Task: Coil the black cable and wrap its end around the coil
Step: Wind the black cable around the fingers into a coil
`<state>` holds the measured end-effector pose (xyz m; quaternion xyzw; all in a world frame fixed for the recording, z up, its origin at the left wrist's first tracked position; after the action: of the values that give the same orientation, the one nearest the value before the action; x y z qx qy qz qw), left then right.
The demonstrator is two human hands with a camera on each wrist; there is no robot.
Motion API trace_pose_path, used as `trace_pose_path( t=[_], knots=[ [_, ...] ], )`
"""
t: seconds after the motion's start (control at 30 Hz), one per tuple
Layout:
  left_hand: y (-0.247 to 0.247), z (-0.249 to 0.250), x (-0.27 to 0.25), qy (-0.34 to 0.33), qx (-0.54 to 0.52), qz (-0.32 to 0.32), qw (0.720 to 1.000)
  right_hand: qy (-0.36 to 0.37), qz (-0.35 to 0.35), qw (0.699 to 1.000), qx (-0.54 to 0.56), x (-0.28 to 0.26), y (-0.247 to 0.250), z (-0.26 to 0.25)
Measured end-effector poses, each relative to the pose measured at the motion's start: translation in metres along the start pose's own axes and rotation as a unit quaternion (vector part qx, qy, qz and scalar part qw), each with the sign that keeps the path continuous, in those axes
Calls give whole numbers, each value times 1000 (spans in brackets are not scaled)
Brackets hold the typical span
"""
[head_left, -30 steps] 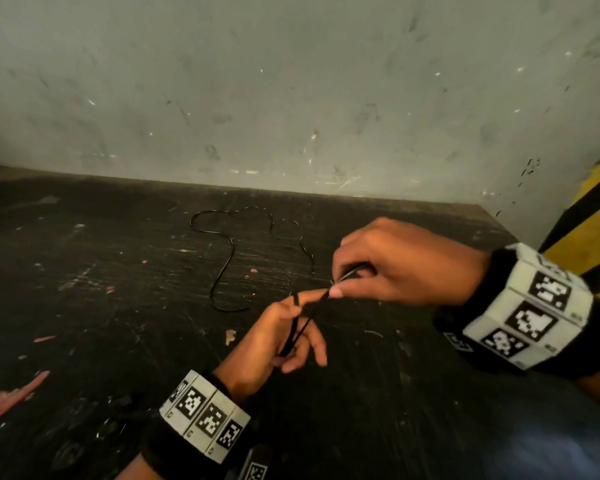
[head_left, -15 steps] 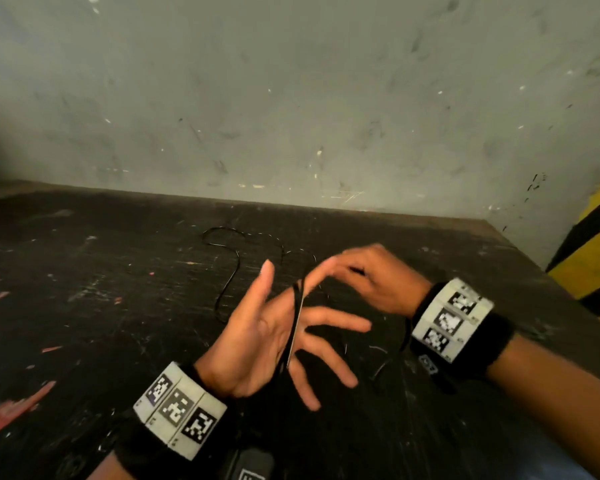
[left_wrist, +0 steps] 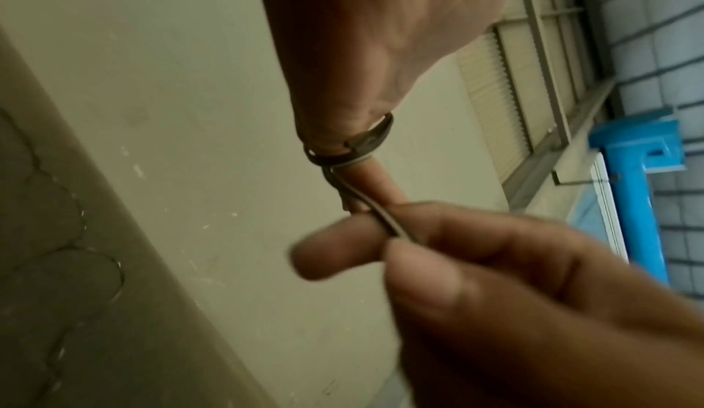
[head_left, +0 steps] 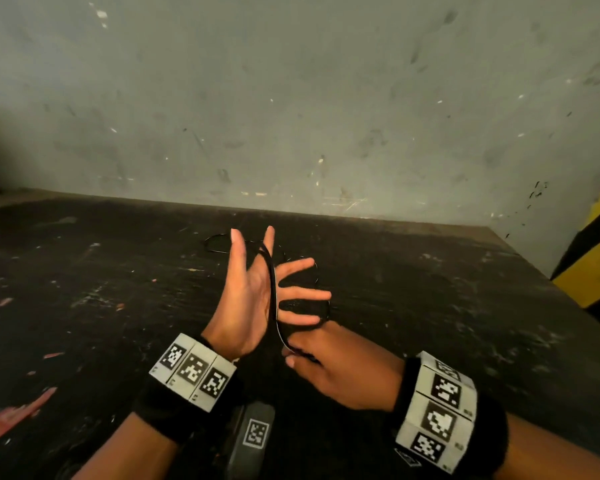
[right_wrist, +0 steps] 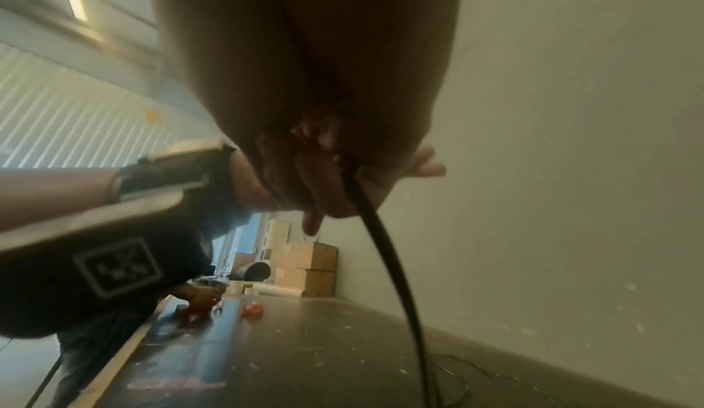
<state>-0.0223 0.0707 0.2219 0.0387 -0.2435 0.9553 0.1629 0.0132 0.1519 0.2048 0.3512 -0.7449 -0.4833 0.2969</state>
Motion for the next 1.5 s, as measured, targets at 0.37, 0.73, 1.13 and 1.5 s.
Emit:
trace_pose_path(
  t=[0.37,0.73,1.13,1.5],
  knots=[
    [-1,-63,-31,215,197,-143,946,20,5,991,-130,6,110,-3],
    [-20,-38,-56,256,111,-229,932,3,167,985,-44,24,124,58],
    [-34,6,-38,115,-160,-212,957,-8,174,976,130,29,-17,36],
    [15,13,-25,58,-12,-37,998,0,60,998,-12,6,-2,-29]
  ],
)
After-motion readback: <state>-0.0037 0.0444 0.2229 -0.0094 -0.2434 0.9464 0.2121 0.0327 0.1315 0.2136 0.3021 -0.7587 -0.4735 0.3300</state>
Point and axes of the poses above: each hand's wrist, its own x-axis towards the middle knuckle, its own y-axis out of the back of the hand, z = x × y, the point moved 7 cm from there along x, towards the middle knuckle, and after that the axes turned 2 degrees about -x, right-handed, at the moved point
